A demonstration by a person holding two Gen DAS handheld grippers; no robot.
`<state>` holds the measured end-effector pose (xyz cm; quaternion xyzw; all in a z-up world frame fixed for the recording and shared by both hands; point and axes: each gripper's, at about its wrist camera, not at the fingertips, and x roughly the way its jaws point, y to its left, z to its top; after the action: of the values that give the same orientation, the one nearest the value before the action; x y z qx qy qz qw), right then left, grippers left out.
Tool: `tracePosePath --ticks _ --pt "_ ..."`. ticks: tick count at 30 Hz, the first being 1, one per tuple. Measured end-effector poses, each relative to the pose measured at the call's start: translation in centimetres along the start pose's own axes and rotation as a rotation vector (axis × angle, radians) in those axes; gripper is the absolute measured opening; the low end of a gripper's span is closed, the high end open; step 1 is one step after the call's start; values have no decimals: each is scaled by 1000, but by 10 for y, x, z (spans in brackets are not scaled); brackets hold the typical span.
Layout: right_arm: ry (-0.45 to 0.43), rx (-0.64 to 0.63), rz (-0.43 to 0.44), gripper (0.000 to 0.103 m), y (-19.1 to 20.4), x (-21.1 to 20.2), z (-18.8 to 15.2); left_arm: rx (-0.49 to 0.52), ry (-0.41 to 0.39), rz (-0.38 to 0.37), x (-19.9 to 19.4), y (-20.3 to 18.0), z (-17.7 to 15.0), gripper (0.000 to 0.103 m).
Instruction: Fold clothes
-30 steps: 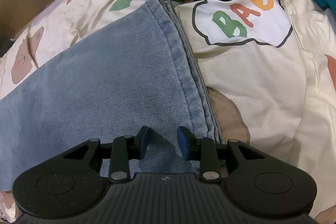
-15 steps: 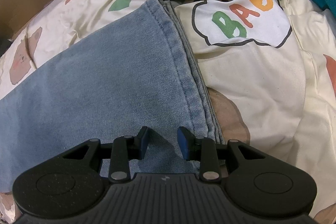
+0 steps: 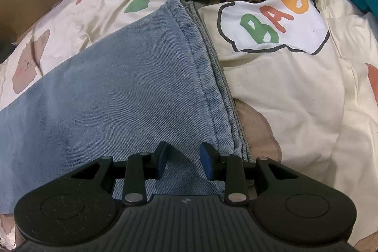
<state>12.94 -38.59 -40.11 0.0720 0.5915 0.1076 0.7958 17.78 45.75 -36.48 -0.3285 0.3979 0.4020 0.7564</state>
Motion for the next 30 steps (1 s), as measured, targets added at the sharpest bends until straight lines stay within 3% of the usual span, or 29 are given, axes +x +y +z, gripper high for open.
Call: tracePosePath --ticks 8,10,11,16,20,28,30 --pt "20 24 -7 38 2 -5 7 58 44 17 -19 -3 3 4" --pt "8 10 -11 38 1 -10 8 84 46 27 -29 -3 3 11" --pt "-1 4 -14 38 0 -13 9 95 48 32 -33 -4 2 20" --pt "-20 46 6 38 -15 -22 5 129 60 61 -56 -2 -11 24" --pt "-49 66 11 38 -18 -29 -3 146 67 81 -77 -3 -22 33" --pt "-117 127 16 41 -34 -50 -19 150 108 96 -118 11 -62 35" --pt "-123 144 8 46 -40 -52 -26 159 122 98 -128 14 -73 35"
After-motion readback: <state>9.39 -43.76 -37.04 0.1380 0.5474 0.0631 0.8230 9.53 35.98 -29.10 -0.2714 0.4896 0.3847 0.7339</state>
